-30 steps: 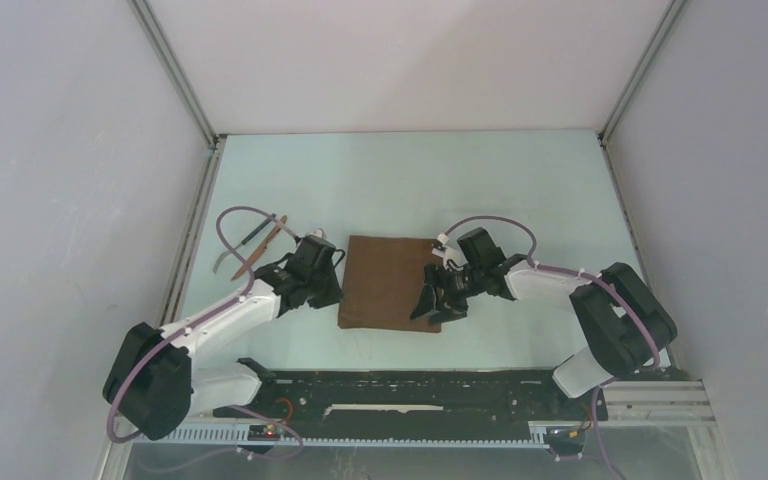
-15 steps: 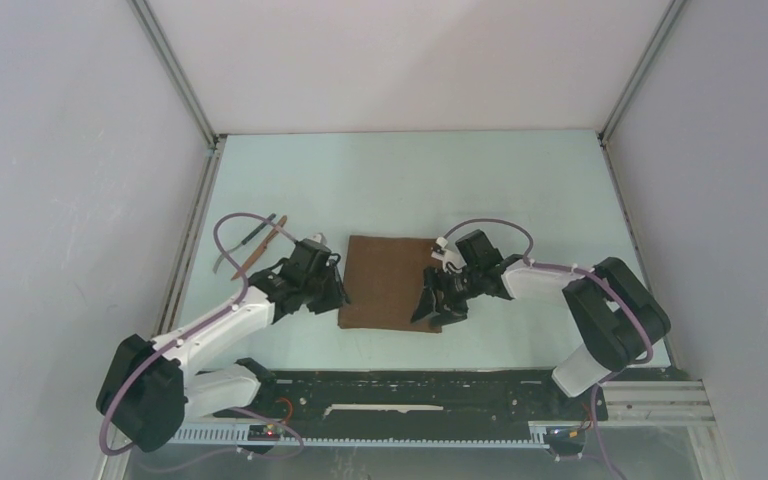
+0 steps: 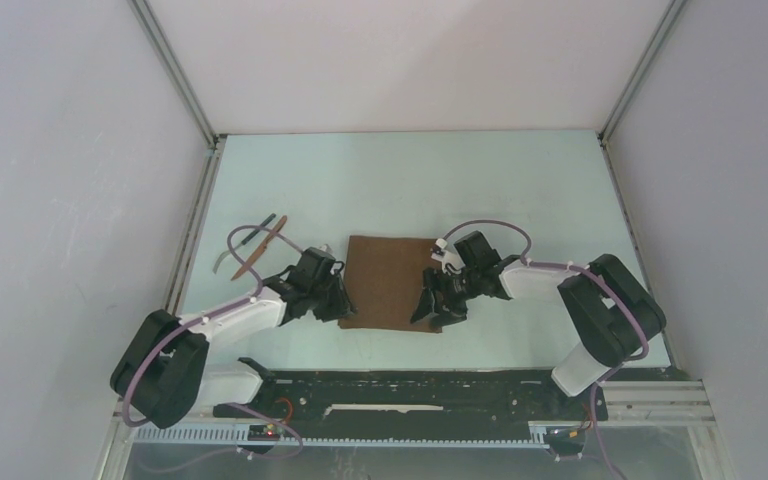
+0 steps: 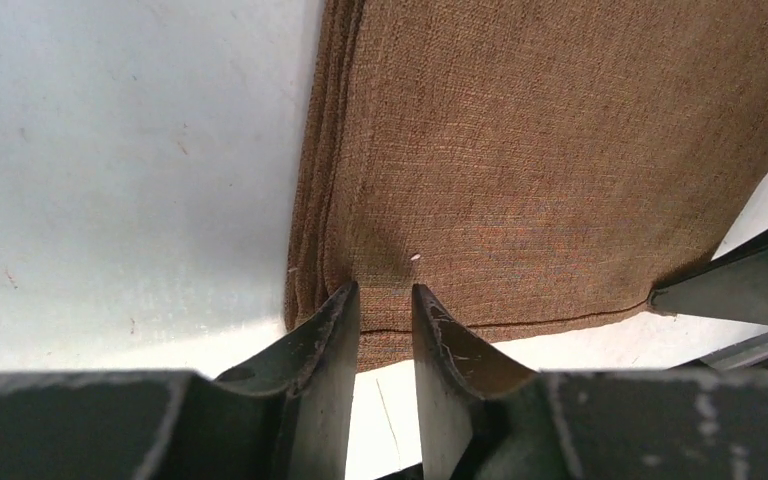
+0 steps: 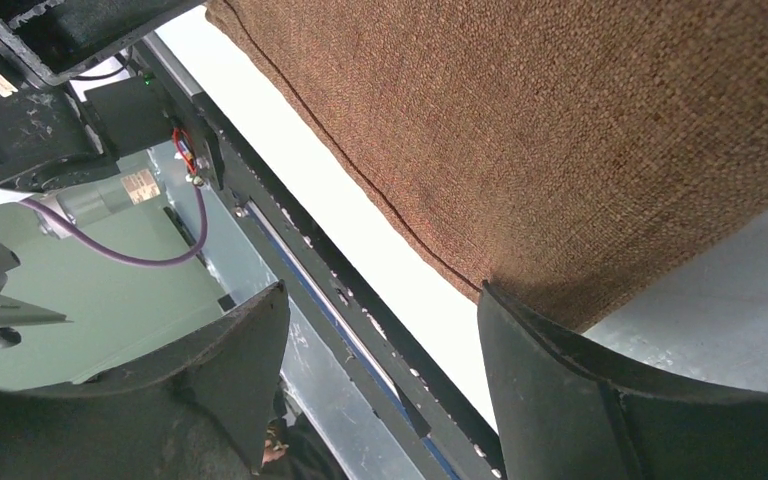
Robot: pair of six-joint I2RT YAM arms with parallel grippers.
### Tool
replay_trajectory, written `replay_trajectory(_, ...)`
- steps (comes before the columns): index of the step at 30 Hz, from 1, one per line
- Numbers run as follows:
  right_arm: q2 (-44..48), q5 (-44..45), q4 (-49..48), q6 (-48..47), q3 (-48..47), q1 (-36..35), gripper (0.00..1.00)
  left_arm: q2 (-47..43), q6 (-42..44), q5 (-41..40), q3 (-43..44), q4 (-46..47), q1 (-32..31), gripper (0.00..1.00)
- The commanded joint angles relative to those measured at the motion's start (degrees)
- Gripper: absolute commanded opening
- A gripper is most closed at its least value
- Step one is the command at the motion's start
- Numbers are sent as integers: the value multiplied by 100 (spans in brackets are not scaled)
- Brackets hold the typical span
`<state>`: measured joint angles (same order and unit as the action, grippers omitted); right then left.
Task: Fold the napkin into a case and place the utensils inside
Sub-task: Smooth out the square-folded napkin at the center of the board.
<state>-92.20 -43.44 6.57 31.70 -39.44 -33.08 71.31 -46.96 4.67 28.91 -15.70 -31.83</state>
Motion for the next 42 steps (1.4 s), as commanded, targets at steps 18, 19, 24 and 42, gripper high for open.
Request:
replay_trajectory(18, -783, -692, -1558, 1059, -1594, 1517, 99, 732, -129, 880, 2090, 559, 557, 70)
replay_trajectory(19, -982, -769, -1738, 1161, -1688, 1546, 100, 992, -231, 975, 2144, 812, 654, 70)
replay_trajectory(24, -1841, -1007, -2296, 1456, -2081, 1694, 100, 2110, -511, 1188, 2352, 1723, 1194, 72)
replay_trajectory(42, -2274, -1096, -1967, 1141, -2471, 2110, 100, 2544, -273, 911, 2730, 1416, 1611, 74)
